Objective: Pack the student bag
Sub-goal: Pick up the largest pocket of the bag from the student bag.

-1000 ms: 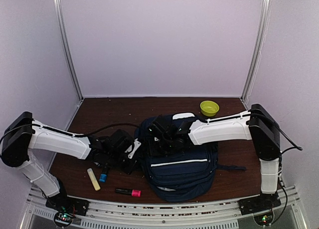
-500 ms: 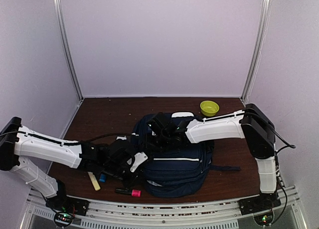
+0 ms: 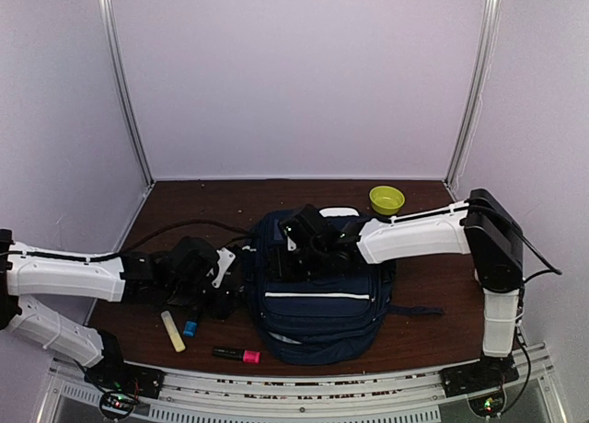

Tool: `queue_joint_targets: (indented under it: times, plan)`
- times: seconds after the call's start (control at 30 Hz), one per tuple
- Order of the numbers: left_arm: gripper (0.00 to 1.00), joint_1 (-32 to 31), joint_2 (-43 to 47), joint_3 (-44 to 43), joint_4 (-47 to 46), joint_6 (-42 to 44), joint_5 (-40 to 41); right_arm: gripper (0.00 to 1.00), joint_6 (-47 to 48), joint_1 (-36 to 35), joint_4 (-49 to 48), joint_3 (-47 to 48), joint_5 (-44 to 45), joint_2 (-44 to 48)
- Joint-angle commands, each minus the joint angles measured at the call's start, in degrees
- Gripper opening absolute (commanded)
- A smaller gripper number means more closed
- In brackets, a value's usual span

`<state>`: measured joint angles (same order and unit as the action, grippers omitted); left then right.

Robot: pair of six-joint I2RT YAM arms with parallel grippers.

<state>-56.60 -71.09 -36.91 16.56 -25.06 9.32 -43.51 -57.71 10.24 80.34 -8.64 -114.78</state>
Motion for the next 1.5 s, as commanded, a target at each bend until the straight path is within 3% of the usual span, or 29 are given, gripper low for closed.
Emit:
queue_joint_targets:
  times: [0.0,0.1,0.43,0.6,0.9,1.37,1.47]
  plan:
    - [0.66,1.84,-0.45,6.87,-10.67,-0.53,-0.47,0.57,2.72,-0.03,4.74,-0.58,-1.44,4.45]
    - [0.64,4.46,0.07,10.28,-16.68,-0.75,-1.85,0.57,2.21,-0.47,4.30,-2.13,-2.05,6.77]
    - [0.56,6.38,-4.87,8.08,-24.76,4.38,-1.42,0.57,1.93,-1.87,5.57,-2.53,-1.61,10.05]
    - [0.49,6.62,-8.60,5.50,-23.39,7.30,1.44,0.57,1.55,-2.18,5.72,-3.78,-1.61,11.17]
    - [0.42,6.85,-11.83,5.07,-26.88,8.53,-3.56,0.56,0.73,-2.85,4.77,-4.57,-2.25,10.72]
    - [0.25,6.85,-19.27,2.42,-27.73,6.75,-3.01,0.55,-0.09,-3.03,3.70,-5.00,-3.22,10.21]
    - [0.17,6.85,-20.06,3.14,-27.88,5.65,-2.89,0.55,-0.19,-3.05,3.44,-5.51,-3.13,10.59]
